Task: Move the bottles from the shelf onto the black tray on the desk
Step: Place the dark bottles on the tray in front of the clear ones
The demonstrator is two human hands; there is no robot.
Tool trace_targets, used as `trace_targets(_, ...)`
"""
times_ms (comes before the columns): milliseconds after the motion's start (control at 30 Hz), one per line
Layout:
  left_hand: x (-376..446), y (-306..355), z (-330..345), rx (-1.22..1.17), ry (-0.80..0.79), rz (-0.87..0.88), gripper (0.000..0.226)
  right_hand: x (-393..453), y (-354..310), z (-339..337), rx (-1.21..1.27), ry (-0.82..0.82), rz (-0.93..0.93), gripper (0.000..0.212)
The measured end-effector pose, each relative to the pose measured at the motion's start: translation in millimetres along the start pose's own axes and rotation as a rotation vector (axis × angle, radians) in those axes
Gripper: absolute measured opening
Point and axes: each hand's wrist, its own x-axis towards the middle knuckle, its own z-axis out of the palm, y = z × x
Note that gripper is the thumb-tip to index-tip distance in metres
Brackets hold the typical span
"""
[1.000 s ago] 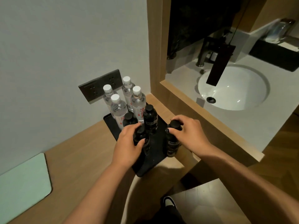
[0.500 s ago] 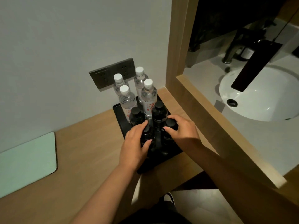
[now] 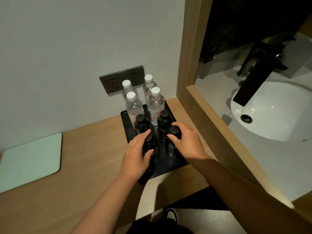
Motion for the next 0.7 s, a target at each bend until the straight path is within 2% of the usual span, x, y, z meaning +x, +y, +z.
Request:
trace_targets(100, 6, -3, -1, 0.013, -0.017, -0.017, 0.069, 5, -6, 1, -0.033, -0.007, -0.001, 0.042)
trace_targets(333, 10, -5, -5, 0.031, -0.062, -0.048, 0.07, 4, -9, -1, -0.034, -0.127, 0.064, 0.064)
trace_targets(567, -19, 21, -37, 0.03, -0.073, -0.021, 0.068, -53, -40, -33, -0.082, -0.081, 0.038, 0.056)
trace_targets(700, -51, 35, -60, 0.034, -0.106, 0.041, 0.067, -99, -61, -41, -0.138, -0.027, 0.037, 0.059)
